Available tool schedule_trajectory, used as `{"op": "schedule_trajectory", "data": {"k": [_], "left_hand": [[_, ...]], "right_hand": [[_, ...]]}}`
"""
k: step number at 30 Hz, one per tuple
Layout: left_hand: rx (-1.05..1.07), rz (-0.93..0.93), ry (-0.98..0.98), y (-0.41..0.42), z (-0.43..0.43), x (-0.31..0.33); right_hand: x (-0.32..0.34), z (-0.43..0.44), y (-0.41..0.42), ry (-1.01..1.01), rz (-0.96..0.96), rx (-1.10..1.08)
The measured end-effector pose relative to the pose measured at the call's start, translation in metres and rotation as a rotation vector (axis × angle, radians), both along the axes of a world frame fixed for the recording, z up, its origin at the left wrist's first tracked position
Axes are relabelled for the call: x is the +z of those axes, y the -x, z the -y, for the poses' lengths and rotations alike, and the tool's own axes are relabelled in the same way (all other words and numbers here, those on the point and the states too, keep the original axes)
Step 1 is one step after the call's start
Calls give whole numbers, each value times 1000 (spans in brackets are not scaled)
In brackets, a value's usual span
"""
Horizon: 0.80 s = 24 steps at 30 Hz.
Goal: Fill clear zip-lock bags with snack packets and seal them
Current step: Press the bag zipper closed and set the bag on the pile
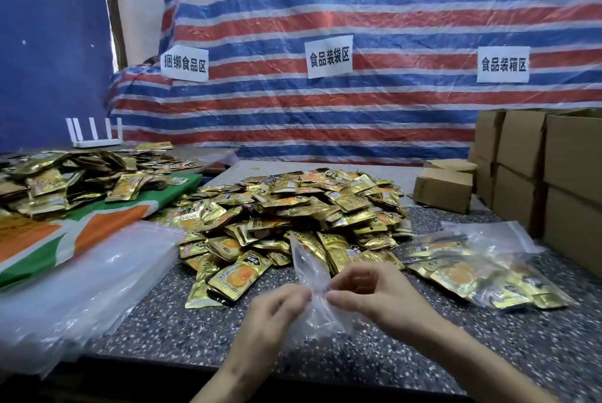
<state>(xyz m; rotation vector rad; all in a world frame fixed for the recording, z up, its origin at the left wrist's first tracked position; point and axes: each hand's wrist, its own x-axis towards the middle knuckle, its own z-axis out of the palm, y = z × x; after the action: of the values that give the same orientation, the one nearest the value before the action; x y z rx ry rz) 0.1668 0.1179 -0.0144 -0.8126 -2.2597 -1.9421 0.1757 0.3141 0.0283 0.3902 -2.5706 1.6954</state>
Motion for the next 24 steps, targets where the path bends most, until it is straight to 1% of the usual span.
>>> {"op": "schedule_trajectory", "data": {"k": [1,2,5,9,13,16,20,22,24], "left_hand": [[34,60,-80,3,-3,4],[83,103,-118,6,-5,7],[156,178,-104,12,-9,10],[150,158,-101,10,-16,18],[92,129,-46,10,-20,18],[111,156,-58,16,-14,19],[217,181,-200,29,0,30],[222,168,-272,32,2,38],[213,162,-333,32,-2,43]], "right_hand": [[-2,0,-1,2,-11,-6],[-3,0,-1,7,-12,-10],[-4,5,-4,2,-11,-41],[-2,11,-5,36,-34,-138],[-1,11,-2,32,-20,-156],[-1,3,-1,98,19,-226],[7,-19,4,213,62,-350],[12,-27,8,251,53,-358],[18,-31,11,290,54,-314]]}}
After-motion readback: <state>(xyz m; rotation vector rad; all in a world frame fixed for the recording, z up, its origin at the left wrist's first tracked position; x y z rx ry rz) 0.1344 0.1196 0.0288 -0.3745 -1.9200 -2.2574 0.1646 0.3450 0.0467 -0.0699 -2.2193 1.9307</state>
